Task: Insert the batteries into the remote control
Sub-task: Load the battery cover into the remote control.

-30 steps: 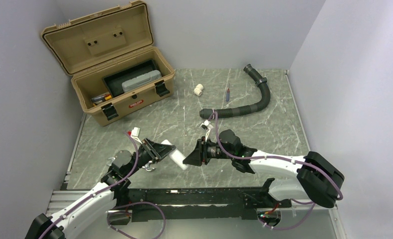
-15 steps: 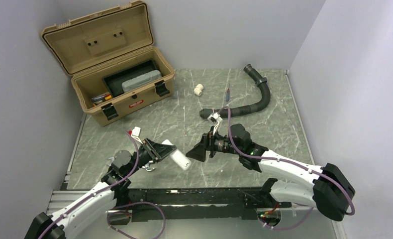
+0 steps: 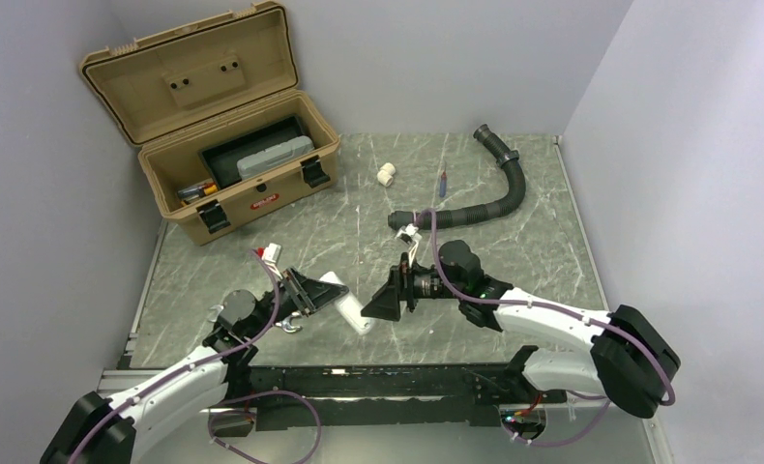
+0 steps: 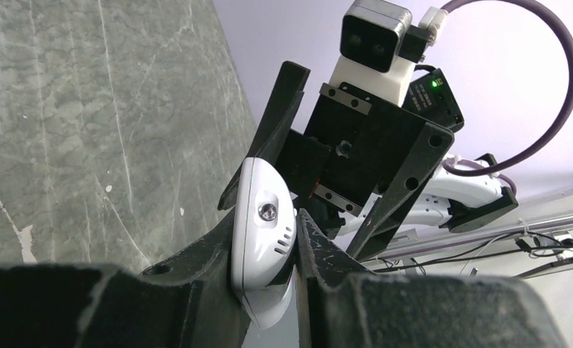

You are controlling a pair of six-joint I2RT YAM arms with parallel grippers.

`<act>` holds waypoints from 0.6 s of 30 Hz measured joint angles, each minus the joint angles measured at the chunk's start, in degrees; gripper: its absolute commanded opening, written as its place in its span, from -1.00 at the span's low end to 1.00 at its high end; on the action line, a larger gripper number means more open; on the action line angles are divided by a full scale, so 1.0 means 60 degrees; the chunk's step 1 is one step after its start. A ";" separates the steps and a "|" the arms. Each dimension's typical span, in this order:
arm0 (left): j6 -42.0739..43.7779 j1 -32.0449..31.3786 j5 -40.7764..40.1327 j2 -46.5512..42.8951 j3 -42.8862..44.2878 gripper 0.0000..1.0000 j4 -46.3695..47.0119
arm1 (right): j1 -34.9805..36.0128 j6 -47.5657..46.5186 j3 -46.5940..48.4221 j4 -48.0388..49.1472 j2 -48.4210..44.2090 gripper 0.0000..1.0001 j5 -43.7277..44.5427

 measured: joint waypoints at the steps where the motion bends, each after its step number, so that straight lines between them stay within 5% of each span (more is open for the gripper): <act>1: 0.0011 0.0000 0.0033 0.0066 0.0000 -1.00 0.0091 | 0.0004 0.0029 0.0000 0.0047 0.0058 0.75 -0.0066; 18: 0.0098 0.0000 0.0182 0.0335 0.0004 -1.00 0.0546 | 0.0069 0.0335 -0.0007 0.0831 0.0900 0.25 -0.0754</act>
